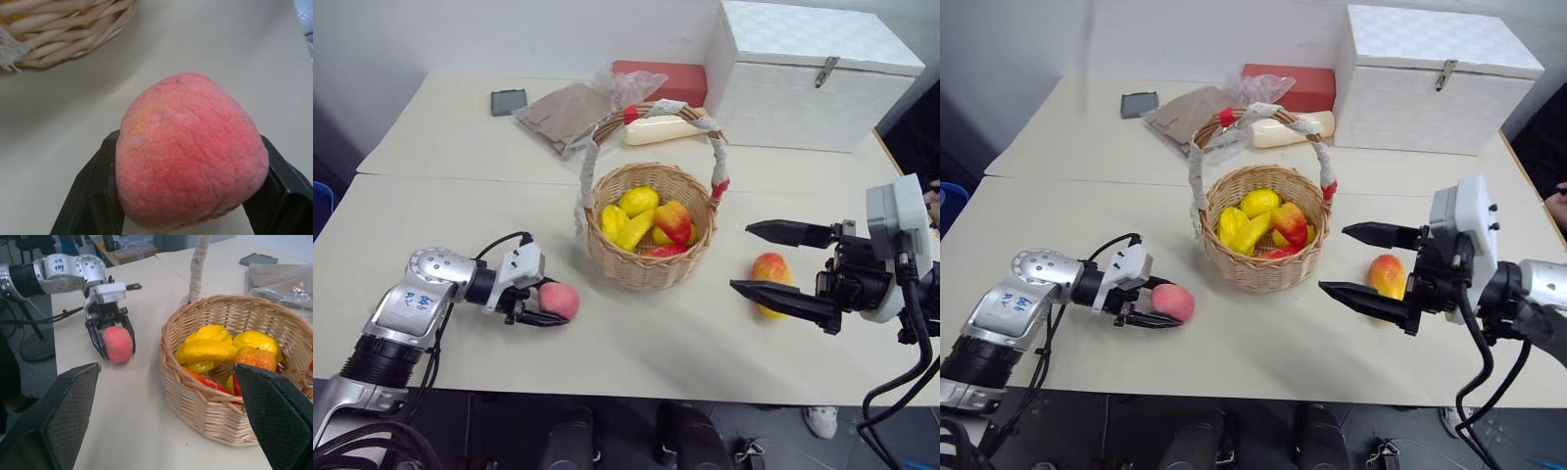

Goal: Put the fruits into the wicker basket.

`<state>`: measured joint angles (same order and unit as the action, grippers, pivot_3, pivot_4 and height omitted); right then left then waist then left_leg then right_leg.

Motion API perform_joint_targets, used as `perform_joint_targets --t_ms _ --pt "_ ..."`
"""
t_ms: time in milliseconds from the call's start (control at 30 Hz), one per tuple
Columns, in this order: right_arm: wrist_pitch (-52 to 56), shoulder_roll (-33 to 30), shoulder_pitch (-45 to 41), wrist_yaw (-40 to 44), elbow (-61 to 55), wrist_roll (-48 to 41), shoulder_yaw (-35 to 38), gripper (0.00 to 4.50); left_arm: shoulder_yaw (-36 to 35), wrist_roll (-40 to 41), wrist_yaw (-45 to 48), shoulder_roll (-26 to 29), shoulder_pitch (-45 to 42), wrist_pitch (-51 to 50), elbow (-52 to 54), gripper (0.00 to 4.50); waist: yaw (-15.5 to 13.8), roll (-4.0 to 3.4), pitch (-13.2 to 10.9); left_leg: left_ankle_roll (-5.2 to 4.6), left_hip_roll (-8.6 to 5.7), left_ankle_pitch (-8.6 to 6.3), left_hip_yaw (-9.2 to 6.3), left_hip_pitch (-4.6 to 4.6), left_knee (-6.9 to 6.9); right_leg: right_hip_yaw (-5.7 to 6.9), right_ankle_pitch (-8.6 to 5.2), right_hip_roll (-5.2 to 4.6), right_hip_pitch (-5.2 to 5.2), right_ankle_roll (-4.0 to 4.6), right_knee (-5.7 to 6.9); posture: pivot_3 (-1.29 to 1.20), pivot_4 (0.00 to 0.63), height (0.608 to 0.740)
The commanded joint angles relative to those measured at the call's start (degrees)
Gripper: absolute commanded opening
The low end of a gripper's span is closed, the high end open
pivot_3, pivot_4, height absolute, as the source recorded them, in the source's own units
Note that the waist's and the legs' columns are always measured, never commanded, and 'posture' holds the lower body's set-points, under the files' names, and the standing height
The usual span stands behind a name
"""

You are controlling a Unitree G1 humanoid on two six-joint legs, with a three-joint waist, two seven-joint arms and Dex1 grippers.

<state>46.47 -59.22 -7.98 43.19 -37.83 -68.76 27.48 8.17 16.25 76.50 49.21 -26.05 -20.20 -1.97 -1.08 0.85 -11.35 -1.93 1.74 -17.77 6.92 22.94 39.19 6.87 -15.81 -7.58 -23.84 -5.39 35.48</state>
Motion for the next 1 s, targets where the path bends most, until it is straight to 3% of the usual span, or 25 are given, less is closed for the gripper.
perform_joint_targets --t_ms 33,133,233,433,600,700,800,1000 --pt "-0.67 -0.76 -0.27 1.78 -1.14 -3.54 3.89 4.50 -4.57 7.18 4.08 3.56 -0.64 -6.25 6.69 2.56 -0.07 0.00 0.00 0.00 0.01 0.00 -0.01 0.00 0.00 0.00 0.00 0.00 0.00 0.00 -0.02 0.00 0.150 0.740" --pt "-0.46 -1.09 -0.65 2.34 -1.18 -5.74 4.88 4.50 -7.35 14.86 5.07 4.40 -5.45 -14.67 11.02 2.56 -0.31 0.00 0.00 0.00 0.00 0.00 -0.02 0.01 0.00 -0.01 0.00 -0.01 0.00 0.00 -0.05 0.00 0.150 0.740" --pt "-0.66 -1.46 -1.13 2.22 -1.36 -6.18 4.99 4.50 -7.39 17.45 -1.23 -0.28 -14.76 -20.77 11.72 2.56 -0.92 0.01 -0.01 -0.03 -0.07 0.05 -0.21 0.08 0.02 0.05 0.02 -0.02 0.06 -0.04 -0.10 0.00 0.150 0.740" --pt "-1.33 -1.39 -1.58 1.28 -1.52 -4.93 4.15 4.50 0.64 5.56 -19.92 -14.74 -27.65 -20.75 6.54 2.56 -1.09 0.02 0.00 -0.13 -0.20 0.09 -0.15 0.01 0.04 -0.03 0.15 0.04 0.23 -0.26 -0.03 0.00 0.150 0.740" --pt "-1.32 -0.97 -0.73 -0.22 -1.86 -4.59 5.09 4.50 9.67 -7.75 -28.70 -19.67 -29.84 -13.73 -0.95 2.56 -0.28 0.03 -0.01 -0.14 -0.18 0.12 0.00 0.03 0.03 0.23 0.16 0.13 0.14 -0.28 -0.05 0.00 0.150 0.740" --pt "-1.39 -0.06 0.23 -2.57 -1.79 -5.24 6.00 4.50 9.98 -8.61 -27.86 -20.58 -29.27 -10.83 -2.70 3.54 -0.18 0.03 -0.01 -0.13 -0.12 0.12 0.08 0.00 0.02 0.31 0.15 0.13 0.10 -0.27 -0.04 0.00 0.150 0.740" --pt "-1.24 2.05 4.04 -5.62 -3.14 -5.75 8.34 4.50 5.62 -3.21 -24.58 -21.33 -29.73 -12.39 -0.57 4.47 -0.55 0.03 -0.01 -0.12 -0.11 0.13 0.01 0.04 0.03 0.36 0.15 0.09 0.10 -0.27 -0.03 0.00 0.150 0.740" --pt "-0.27 5.69 15.95 -7.95 -4.39 -5.24 18.61 4.50 -1.85 7.77 -16.63 -18.66 -28.27 -16.92 6.53 4.47 -0.61 0.02 -0.01 -0.15 -0.16 0.14 -0.10 0.19 0.08 0.37 0.16 0.03 0.12 -0.28 -0.10 0.00 0.150 0.740"
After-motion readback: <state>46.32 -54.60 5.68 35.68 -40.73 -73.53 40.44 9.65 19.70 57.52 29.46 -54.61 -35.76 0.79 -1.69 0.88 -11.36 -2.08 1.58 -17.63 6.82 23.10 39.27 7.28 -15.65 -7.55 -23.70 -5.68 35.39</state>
